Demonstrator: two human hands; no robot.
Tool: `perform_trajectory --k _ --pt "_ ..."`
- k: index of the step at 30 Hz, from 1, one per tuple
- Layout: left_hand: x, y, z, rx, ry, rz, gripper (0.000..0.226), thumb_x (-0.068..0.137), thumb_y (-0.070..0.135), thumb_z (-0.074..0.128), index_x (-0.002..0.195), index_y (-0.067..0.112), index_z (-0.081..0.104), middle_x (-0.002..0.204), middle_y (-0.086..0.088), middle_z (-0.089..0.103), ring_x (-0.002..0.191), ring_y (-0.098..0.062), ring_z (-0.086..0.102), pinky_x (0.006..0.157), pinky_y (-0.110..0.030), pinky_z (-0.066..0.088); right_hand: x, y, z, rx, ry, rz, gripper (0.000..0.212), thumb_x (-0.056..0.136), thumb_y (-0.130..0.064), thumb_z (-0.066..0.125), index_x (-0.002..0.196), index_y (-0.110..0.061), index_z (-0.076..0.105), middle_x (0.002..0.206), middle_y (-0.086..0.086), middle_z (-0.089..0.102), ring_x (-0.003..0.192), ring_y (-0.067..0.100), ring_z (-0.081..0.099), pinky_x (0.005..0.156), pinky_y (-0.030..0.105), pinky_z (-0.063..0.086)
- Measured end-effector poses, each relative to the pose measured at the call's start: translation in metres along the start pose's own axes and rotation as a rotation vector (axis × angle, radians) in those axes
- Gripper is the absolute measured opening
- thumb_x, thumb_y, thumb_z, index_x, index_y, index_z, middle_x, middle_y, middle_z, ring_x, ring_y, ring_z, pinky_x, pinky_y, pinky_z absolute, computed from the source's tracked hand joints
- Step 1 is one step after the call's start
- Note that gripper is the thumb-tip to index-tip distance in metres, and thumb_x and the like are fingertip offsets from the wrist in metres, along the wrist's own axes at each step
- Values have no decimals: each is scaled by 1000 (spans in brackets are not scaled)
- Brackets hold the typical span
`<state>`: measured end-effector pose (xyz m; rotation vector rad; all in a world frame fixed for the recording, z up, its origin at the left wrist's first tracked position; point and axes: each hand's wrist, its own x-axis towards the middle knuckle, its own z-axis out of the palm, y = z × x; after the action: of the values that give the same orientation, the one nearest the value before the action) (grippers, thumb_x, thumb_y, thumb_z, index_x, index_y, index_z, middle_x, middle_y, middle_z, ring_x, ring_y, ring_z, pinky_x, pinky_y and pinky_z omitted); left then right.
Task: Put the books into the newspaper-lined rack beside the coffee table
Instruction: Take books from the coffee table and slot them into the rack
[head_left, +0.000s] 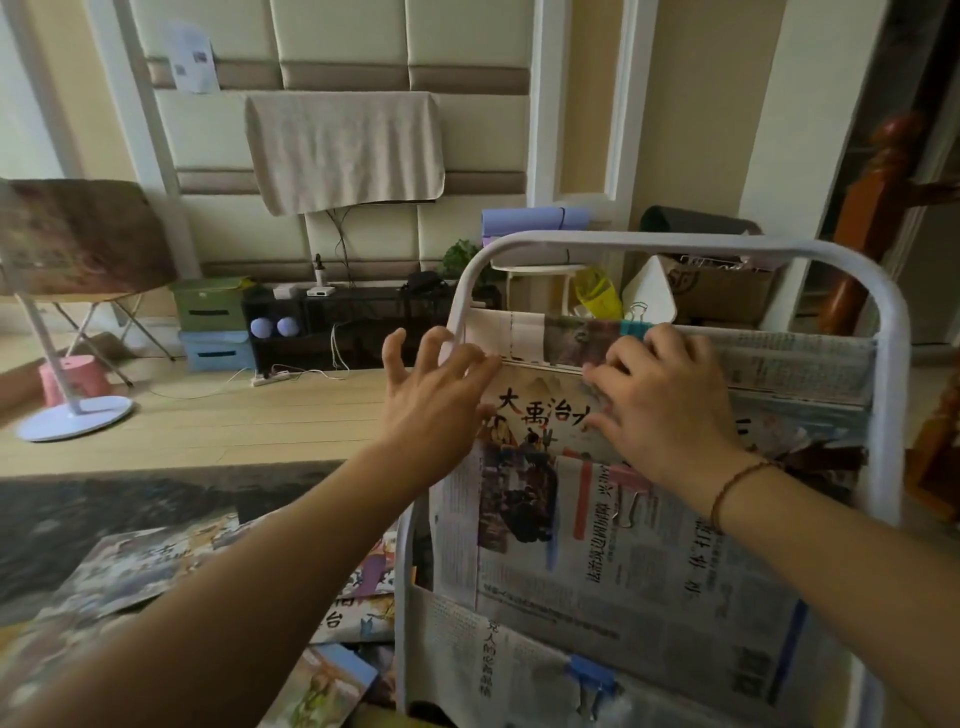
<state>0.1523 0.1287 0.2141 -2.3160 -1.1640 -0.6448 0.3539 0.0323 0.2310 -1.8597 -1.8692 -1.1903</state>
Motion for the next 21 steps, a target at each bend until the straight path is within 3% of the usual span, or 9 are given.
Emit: perform_trajectory --k 4,8,9,11,13,16,18,19,21 --pt "-25 -15 0 -208 158 -42 62 90 48 56 147 32 34 153 1 26 141 -25 15 116 -47 11 -4 -11 -11 104 185 2 32 83 -33 69 110 -16 68 103 6 63 96 33 50 77 43 38" --pt "-113 -47 19 -417 273 -236 57 89 42 53 142 26 38 148 0 29 136 -23 26 112 -42 25 -42 -69 -23 557 397 -172 21 88 -22 62 104 -9 68 97 7 64 90 24 55 78 35 44" --pt "-143 -55 29 -420 186 -286 57 91 43 53 143 27 38 148 1 30 136 -21 28 112 -42 28 -58 -91 -19 711 337 -215 20 89 -23 60 104 -12 67 96 3 64 88 18 57 77 31 46" --pt "-206 -66 47 -381 -158 -369 62 92 54 51 147 31 33 155 6 25 142 -20 24 116 -45 28 -89 -140 -8 985 -4 -153 26 90 -35 57 112 -24 64 99 -11 63 86 5 58 75 21 49" --pt "-271 -70 65 -311 -472 -400 76 86 71 44 151 35 25 163 9 12 148 -22 15 119 -45 21 -114 -191 6 1135 -515 73 37 89 -43 60 124 -34 58 100 -23 60 85 -2 58 73 11 46" --pt "-329 -72 73 -196 -629 -324 86 81 83 34 152 36 27 160 10 4 150 -23 17 116 -49 24 -145 -256 42 1362 -1014 448 52 86 -32 70 134 -22 53 97 -17 64 81 -2 64 69 7 48" --pt "-344 -73 67 -170 -656 -324 78 85 77 35 150 34 34 160 9 13 149 -20 19 117 -44 24 -155 -283 53 1429 -1104 661 52 84 -29 72 132 -16 55 98 -10 68 73 6 70 71 21 55" --pt "-346 -73 66 -152 -661 -300 70 85 72 37 141 31 50 155 6 35 142 -21 38 110 -40 37 -157 -294 56 1457 -1093 779 51 84 -26 73 130 -13 56 99 -4 69 72 11 71 69 26 56" --pt "-348 -70 70 -115 -679 -260 61 80 64 38 107 25 76 116 1 72 104 -22 70 77 -34 59 -157 -304 57 1513 -1036 993 47 87 -17 70 129 -5 55 96 5 70 77 17 69 59 26 54"
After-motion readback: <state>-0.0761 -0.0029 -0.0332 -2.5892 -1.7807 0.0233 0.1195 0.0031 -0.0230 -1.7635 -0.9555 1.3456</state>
